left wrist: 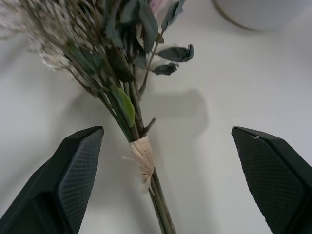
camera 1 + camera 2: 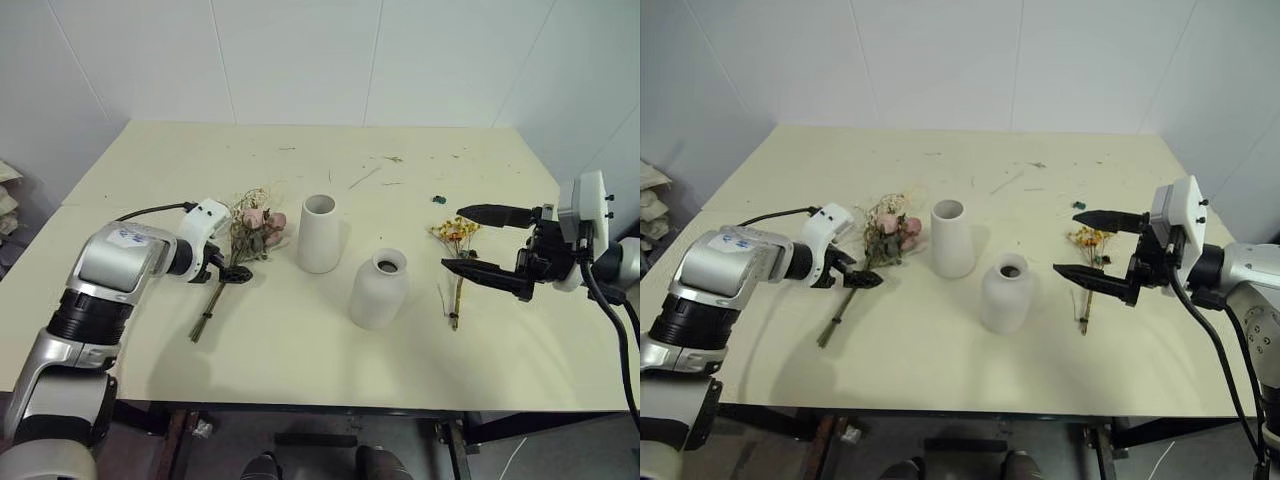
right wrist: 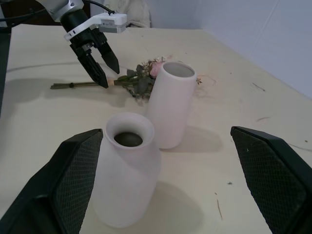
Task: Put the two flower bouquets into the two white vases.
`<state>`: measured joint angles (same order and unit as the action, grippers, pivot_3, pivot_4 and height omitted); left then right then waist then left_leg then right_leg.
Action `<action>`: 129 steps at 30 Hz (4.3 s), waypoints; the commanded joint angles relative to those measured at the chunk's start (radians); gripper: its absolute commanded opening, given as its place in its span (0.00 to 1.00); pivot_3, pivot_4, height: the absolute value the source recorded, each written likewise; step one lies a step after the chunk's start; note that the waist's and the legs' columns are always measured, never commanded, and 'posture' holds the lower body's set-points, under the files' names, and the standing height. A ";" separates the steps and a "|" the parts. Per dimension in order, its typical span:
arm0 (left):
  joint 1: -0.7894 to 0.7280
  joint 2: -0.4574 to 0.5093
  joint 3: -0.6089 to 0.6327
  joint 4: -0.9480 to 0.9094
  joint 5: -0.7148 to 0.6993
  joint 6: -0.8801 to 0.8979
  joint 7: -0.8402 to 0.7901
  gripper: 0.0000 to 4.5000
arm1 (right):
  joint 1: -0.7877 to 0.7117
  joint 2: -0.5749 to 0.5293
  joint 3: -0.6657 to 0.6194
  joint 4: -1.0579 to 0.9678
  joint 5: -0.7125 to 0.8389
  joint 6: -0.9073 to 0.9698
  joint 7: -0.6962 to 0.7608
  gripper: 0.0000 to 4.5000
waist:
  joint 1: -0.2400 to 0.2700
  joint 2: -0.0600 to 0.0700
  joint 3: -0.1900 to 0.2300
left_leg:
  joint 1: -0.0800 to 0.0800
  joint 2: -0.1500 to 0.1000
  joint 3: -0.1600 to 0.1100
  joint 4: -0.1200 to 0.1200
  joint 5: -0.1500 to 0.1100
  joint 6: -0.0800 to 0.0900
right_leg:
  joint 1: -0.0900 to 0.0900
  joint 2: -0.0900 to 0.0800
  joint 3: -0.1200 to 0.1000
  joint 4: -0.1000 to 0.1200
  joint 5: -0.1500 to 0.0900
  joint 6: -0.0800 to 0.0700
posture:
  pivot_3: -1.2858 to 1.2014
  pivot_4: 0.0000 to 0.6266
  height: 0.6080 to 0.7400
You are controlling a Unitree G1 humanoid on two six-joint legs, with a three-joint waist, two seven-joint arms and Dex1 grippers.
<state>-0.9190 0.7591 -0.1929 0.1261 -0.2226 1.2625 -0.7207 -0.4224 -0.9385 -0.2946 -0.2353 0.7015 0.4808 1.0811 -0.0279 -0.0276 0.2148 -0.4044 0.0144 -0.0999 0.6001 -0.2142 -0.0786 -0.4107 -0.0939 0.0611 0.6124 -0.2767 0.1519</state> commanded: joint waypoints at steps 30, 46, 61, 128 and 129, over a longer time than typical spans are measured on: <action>-0.090 -0.084 -0.070 0.199 0.072 -0.068 0.045 0.01 | 0.031 -0.009 -0.086 -0.100 0.007 0.032 -0.111 1.00 | 0.002 0.000 0.000 | 0.000 0.000 0.000 0.001 0.000 0.000 | 0.000 0.000 0.000 0.000 0.000 0.000 | 0.52 0.24 1.00; -0.247 -0.281 0.290 0.670 0.084 -1.108 0.296 0.01 | 0.115 0.023 -0.154 -0.184 0.025 0.029 -0.200 1.00 | 0.004 0.000 0.000 | -0.001 -0.001 0.000 0.004 0.000 0.000 | 0.001 -0.001 0.000 0.000 0.002 0.003 | 0.52 0.24 1.00; -0.490 -0.527 0.595 0.985 -0.247 -1.515 -0.101 0.01 | 0.290 0.062 -0.295 -0.363 0.087 0.070 -0.332 1.00 | 0.024 0.000 0.000 | -0.003 -0.002 0.001 0.006 -0.001 0.000 | 0.002 -0.001 0.000 -0.004 0.003 0.006 | 0.52 0.24 1.00; -0.309 -0.443 0.316 0.783 -0.057 -1.301 -0.497 0.99 | 0.406 0.038 -0.348 -0.435 0.146 0.109 -0.447 1.00 | 0.023 0.000 0.000 | -0.002 -0.001 0.001 0.009 -0.001 0.002 | 0.005 -0.001 0.001 -0.007 0.004 0.005 | 0.52 0.24 1.00; -0.313 -0.427 0.316 0.781 -0.054 -1.302 -0.492 0.99 | 0.413 0.035 -0.349 -0.433 0.142 0.117 -0.448 1.00 | 0.024 0.000 0.000 | -0.002 -0.001 0.001 0.009 -0.001 0.002 | 0.005 -0.001 0.001 -0.006 0.004 0.005 | 0.52 0.24 1.00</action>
<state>-1.2256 0.3145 0.1267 0.9468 -0.2835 -0.0424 -1.2044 -0.0131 -0.8870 -0.5977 -0.6593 0.8427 0.5939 0.6324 -0.0038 -0.0281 0.2148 -0.4064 0.0130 -0.0993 0.6093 -0.2157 -0.0771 -0.4059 -0.0945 0.0617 0.6060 -0.2725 0.1571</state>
